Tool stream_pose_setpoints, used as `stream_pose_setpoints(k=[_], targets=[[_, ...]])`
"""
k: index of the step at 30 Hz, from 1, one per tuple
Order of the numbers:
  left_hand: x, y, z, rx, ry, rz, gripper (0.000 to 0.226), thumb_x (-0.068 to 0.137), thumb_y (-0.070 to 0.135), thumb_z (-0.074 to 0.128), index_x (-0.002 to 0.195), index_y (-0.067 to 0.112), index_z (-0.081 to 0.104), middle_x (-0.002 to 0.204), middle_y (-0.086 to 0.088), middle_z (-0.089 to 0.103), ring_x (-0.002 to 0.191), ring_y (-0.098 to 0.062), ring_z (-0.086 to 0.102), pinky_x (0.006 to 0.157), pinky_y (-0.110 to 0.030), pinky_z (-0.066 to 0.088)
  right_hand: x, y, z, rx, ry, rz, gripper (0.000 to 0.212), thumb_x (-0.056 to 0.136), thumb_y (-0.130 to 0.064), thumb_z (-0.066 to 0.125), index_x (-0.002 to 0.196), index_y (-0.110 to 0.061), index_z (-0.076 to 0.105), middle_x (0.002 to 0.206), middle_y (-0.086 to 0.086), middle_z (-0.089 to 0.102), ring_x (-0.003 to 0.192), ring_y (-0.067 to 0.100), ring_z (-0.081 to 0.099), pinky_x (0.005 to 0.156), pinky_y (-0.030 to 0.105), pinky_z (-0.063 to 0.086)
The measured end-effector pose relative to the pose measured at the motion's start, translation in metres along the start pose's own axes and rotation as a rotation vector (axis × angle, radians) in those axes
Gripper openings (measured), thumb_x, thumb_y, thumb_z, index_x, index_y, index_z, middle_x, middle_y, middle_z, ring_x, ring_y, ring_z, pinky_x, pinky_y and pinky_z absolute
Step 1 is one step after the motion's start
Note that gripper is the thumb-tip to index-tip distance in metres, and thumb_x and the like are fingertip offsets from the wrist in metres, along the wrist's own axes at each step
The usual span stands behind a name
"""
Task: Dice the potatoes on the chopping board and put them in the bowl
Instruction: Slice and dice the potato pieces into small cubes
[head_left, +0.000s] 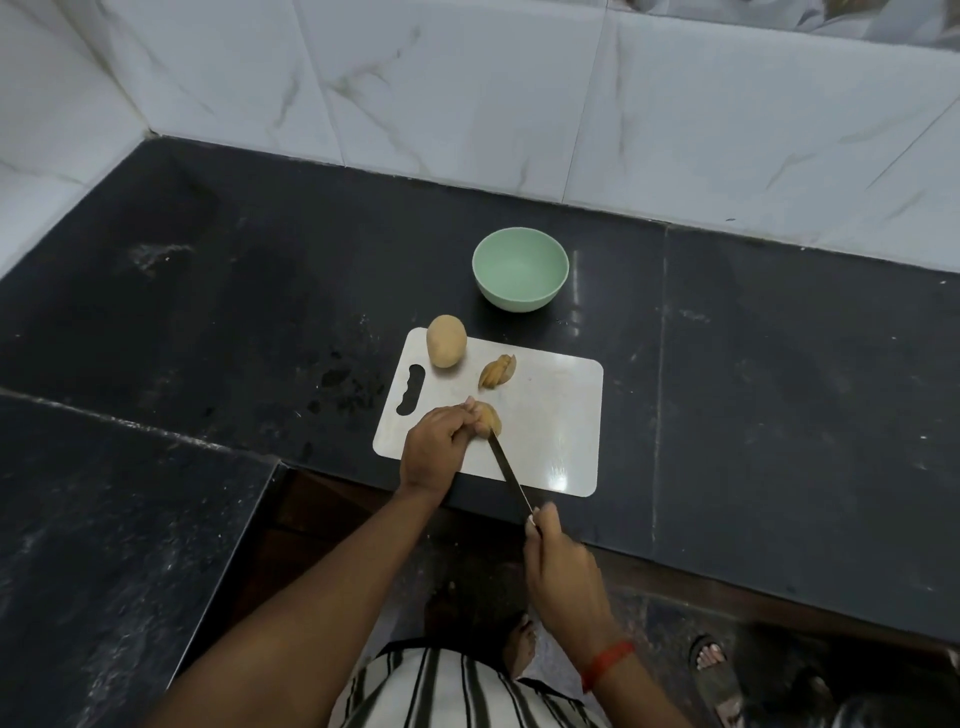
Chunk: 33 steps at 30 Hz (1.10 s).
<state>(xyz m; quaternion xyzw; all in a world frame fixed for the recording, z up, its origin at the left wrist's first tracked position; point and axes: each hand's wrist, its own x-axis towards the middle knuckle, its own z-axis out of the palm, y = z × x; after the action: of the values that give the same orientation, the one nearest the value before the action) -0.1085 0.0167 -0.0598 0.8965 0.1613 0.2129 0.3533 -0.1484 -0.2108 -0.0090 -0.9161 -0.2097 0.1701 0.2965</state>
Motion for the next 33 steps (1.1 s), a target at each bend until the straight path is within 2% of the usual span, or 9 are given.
stream_pose_setpoints(k=[6, 8, 11, 15, 17, 20, 25, 30, 33], targets=[[0.000, 0.003, -0.003, -0.024, 0.020, -0.017, 0.019, 0.087, 0.014, 0.079, 0.106, 0.010, 0.079, 0.114, -0.002, 0.076, 0.107, -0.014, 0.071, 0.096, -0.027, 0.055, 0.006, -0.016, -0.012, 0.132, 0.161, -0.058, 0.014, 0.108, -0.031, 0.037, 0.094, -0.031, 0.038, 0.060, -0.008, 0.051, 0.050, 0.010, 0.051, 0.044, 0.022, 0.028], [-0.001, 0.004, -0.004, -0.041, 0.019, -0.030, 0.021, 0.088, 0.014, 0.078, 0.109, 0.008, 0.079, 0.115, -0.003, 0.076, 0.108, -0.014, 0.070, 0.098, -0.026, 0.053, 0.027, -0.026, -0.007, 0.118, 0.190, -0.067, 0.013, 0.107, -0.029, 0.039, 0.096, -0.024, 0.042, 0.063, -0.008, 0.054, 0.049, 0.009, 0.048, 0.045, 0.026, 0.032], [-0.001, 0.004, -0.006, -0.058, 0.012, -0.044, 0.022, 0.091, 0.014, 0.076, 0.113, 0.010, 0.078, 0.115, -0.002, 0.076, 0.109, -0.013, 0.070, 0.098, -0.027, 0.054, 0.057, -0.037, 0.005, 0.074, 0.143, -0.044, 0.016, 0.108, -0.029, 0.036, 0.095, -0.021, 0.037, 0.067, -0.004, 0.056, 0.051, 0.012, 0.051, 0.047, 0.033, 0.043], [0.000, 0.004, -0.006, -0.069, 0.005, -0.048, 0.019, 0.091, 0.012, 0.075, 0.110, 0.010, 0.079, 0.114, 0.000, 0.076, 0.108, -0.010, 0.070, 0.098, -0.024, 0.054, 0.069, -0.038, 0.016, 0.029, 0.108, -0.048, 0.017, 0.108, -0.029, 0.032, 0.092, -0.023, 0.031, 0.067, -0.003, 0.054, 0.051, 0.010, 0.046, 0.047, 0.026, 0.031], [-0.001, 0.004, -0.007, -0.064, 0.009, -0.048, 0.020, 0.092, 0.012, 0.075, 0.111, 0.011, 0.078, 0.114, 0.000, 0.076, 0.108, -0.010, 0.069, 0.098, -0.022, 0.053, 0.070, -0.037, 0.017, 0.037, 0.109, -0.045, 0.017, 0.108, -0.029, 0.032, 0.092, -0.023, 0.032, 0.067, -0.003, 0.053, 0.052, 0.010, 0.048, 0.047, 0.025, 0.031], [-0.001, 0.004, -0.007, -0.050, 0.020, -0.030, 0.020, 0.093, 0.011, 0.073, 0.112, 0.012, 0.078, 0.114, 0.000, 0.076, 0.107, -0.009, 0.069, 0.098, -0.016, 0.049, 0.073, -0.034, 0.016, 0.033, 0.104, -0.040, 0.016, 0.108, -0.025, 0.035, 0.092, -0.022, 0.033, 0.067, -0.003, 0.054, 0.053, 0.014, 0.052, 0.048, 0.029, 0.039], [0.000, 0.001, -0.006, -0.035, 0.013, -0.016, 0.019, 0.093, 0.013, 0.073, 0.111, 0.012, 0.078, 0.114, 0.001, 0.076, 0.107, -0.011, 0.070, 0.097, -0.023, 0.054, 0.081, -0.033, 0.018, 0.005, 0.069, -0.039, 0.012, 0.107, -0.024, 0.036, 0.096, -0.024, 0.033, 0.071, 0.000, 0.059, 0.058, 0.021, 0.058, 0.056, 0.041, 0.053], [0.000, 0.001, -0.006, -0.020, -0.003, -0.016, 0.019, 0.091, 0.009, 0.075, 0.110, 0.010, 0.078, 0.113, -0.001, 0.076, 0.106, -0.013, 0.070, 0.097, -0.004, 0.041, 0.086, -0.035, 0.019, -0.048, 0.052, -0.043, 0.010, 0.108, -0.024, 0.034, 0.099, -0.025, 0.031, 0.072, 0.000, 0.059, 0.058, 0.020, 0.058, 0.058, 0.036, 0.052], [0.001, 0.001, -0.006, -0.020, -0.011, -0.006, 0.020, 0.091, 0.007, 0.074, 0.110, 0.011, 0.078, 0.114, -0.001, 0.076, 0.107, -0.012, 0.069, 0.098, -0.003, 0.041, 0.090, -0.038, 0.021, -0.088, 0.053, -0.046, 0.006, 0.107, -0.023, 0.034, 0.106, -0.019, 0.038, 0.074, 0.003, 0.061, 0.060, 0.024, 0.060, 0.059, 0.036, 0.051]])
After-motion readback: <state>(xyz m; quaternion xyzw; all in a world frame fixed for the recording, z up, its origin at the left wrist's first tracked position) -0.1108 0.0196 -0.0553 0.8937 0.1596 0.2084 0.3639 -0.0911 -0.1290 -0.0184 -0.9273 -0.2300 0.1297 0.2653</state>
